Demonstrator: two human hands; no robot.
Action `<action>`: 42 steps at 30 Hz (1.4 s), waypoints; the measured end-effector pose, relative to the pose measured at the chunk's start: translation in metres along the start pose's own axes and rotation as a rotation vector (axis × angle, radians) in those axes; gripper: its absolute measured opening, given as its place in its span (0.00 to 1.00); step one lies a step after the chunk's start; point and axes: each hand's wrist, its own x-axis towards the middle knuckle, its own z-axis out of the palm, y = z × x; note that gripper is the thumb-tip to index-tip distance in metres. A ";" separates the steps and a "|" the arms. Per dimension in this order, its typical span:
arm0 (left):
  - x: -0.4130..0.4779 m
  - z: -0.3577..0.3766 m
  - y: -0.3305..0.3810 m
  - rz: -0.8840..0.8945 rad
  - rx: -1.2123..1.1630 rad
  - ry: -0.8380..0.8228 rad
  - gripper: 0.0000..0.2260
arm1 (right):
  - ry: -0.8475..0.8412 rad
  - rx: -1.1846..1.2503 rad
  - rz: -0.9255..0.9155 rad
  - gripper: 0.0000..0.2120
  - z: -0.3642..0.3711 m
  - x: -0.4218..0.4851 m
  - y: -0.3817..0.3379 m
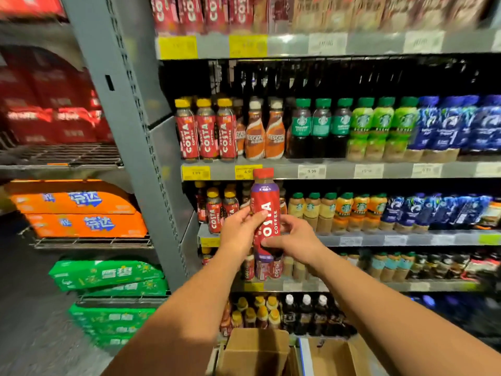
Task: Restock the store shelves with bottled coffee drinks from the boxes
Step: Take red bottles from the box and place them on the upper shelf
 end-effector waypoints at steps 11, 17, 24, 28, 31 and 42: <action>0.019 0.013 0.131 0.215 -0.009 -0.054 0.10 | 0.118 -0.050 -0.199 0.25 -0.032 0.016 -0.126; 0.053 -0.001 0.191 0.314 0.046 -0.046 0.08 | 0.188 -0.082 -0.276 0.26 -0.026 0.047 -0.187; 0.090 -0.018 0.266 0.388 0.039 -0.068 0.09 | 0.257 -0.101 -0.373 0.21 -0.021 0.068 -0.266; 0.103 -0.021 0.294 0.399 0.024 -0.075 0.17 | 0.255 -0.070 -0.381 0.22 -0.023 0.078 -0.292; 0.113 -0.021 0.305 0.409 0.024 -0.054 0.36 | 0.258 -0.071 -0.382 0.22 -0.026 0.087 -0.307; 0.154 0.003 0.341 0.506 0.044 -0.017 0.09 | 0.355 -0.161 -0.445 0.19 -0.056 0.135 -0.354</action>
